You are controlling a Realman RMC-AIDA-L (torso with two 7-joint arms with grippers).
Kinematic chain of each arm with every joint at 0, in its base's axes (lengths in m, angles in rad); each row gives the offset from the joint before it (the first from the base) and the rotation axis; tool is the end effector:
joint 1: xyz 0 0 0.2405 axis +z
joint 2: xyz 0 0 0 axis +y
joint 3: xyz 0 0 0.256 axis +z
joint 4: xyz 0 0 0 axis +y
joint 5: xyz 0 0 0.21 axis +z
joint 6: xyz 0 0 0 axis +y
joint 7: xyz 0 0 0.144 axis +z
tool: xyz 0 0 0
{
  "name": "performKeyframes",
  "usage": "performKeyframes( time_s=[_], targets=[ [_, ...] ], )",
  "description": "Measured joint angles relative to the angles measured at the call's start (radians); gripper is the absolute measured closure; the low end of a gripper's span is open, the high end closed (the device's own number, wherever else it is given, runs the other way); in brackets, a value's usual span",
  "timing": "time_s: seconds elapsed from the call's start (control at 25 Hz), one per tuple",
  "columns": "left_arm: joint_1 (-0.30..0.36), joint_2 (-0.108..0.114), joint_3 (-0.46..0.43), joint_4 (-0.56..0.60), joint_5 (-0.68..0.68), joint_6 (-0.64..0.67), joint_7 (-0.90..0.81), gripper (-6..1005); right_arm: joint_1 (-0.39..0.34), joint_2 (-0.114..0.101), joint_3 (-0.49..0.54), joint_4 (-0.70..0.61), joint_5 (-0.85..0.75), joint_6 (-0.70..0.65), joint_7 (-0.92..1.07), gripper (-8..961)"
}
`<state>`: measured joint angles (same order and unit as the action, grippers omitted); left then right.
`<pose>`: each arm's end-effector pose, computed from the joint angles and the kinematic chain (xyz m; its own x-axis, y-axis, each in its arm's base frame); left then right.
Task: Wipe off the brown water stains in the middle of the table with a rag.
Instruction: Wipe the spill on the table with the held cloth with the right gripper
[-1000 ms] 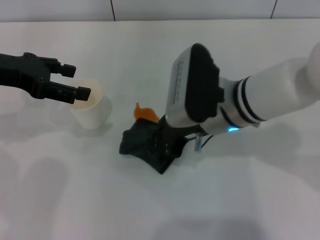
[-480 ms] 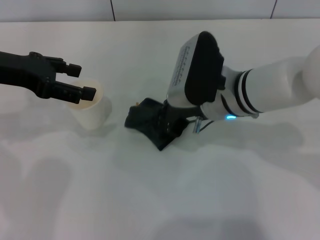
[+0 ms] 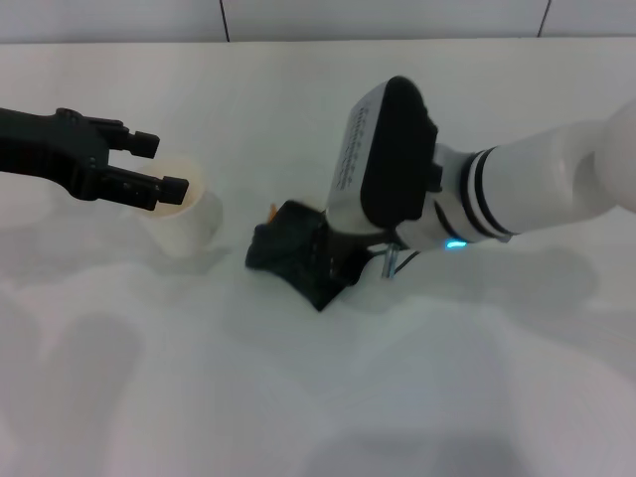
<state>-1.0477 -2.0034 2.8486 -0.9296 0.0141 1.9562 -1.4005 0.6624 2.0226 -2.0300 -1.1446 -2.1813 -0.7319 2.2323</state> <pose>-0.2287 0.3668 0.0880 0.8624 0.4504 0.2313 0.4863 -0.8639 -0.1311 0.1202 0.3518 -0.1201 0.9967 -0.0307 0.0746 -0.0030 -0.9381 -0.3464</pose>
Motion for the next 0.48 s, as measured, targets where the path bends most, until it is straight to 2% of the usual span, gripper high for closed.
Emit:
performKeyframes(
  time_s=[0.28,0.48],
  targets=[
    [0.002,0.001,0.000,-0.001,0.000,0.000,0.000,105,-0.012,0.000,-0.040,-0.087,0.000,-0.097,-0.035,880],
    [0.002,0.002,0.000,-0.002,0.001,-0.001,0.000,105,-0.025,0.002,-0.076,-0.124,0.002,-0.113,-0.070,880]
  ],
)
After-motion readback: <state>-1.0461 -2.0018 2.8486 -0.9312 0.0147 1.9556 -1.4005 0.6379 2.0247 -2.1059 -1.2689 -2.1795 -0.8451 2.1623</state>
